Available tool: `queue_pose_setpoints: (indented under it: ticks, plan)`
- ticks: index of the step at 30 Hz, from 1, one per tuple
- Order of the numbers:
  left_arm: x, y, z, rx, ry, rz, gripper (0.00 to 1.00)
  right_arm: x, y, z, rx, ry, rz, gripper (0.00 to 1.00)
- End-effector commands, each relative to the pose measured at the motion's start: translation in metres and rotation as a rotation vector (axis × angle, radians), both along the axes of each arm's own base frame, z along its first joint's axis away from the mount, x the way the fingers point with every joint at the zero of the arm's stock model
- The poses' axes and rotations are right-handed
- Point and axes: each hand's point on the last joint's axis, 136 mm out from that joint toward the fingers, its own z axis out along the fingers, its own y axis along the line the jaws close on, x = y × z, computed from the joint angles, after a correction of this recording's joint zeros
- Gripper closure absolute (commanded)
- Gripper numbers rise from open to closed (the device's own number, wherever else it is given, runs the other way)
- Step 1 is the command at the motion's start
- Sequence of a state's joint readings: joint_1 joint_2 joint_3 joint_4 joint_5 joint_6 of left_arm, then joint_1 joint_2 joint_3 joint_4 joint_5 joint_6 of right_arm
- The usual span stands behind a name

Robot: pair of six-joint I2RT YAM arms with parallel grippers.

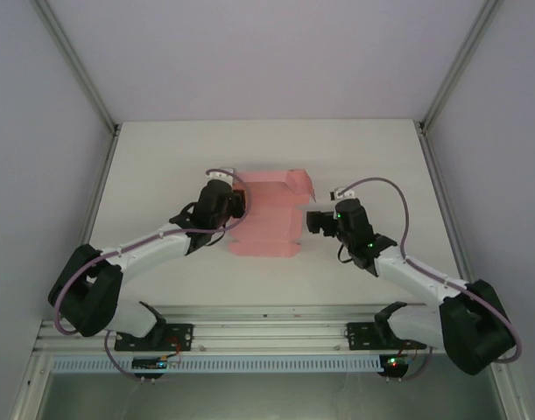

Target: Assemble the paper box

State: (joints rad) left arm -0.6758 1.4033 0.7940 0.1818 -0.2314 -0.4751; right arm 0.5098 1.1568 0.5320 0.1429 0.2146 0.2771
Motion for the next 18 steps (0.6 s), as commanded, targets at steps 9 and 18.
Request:
queue_pose_setpoints:
  ticks: [9, 18]
  plan:
    - [0.001, -0.011, 0.006, -0.032, 0.010, -0.029, 1.00, 0.027, 0.046, 0.069, 0.029, -0.221, 0.181, 0.01]
    - [-0.002, -0.020, 0.010, -0.067, 0.010, -0.068, 1.00, 0.032, 0.075, 0.044, -0.063, -0.163, 0.232, 0.01]
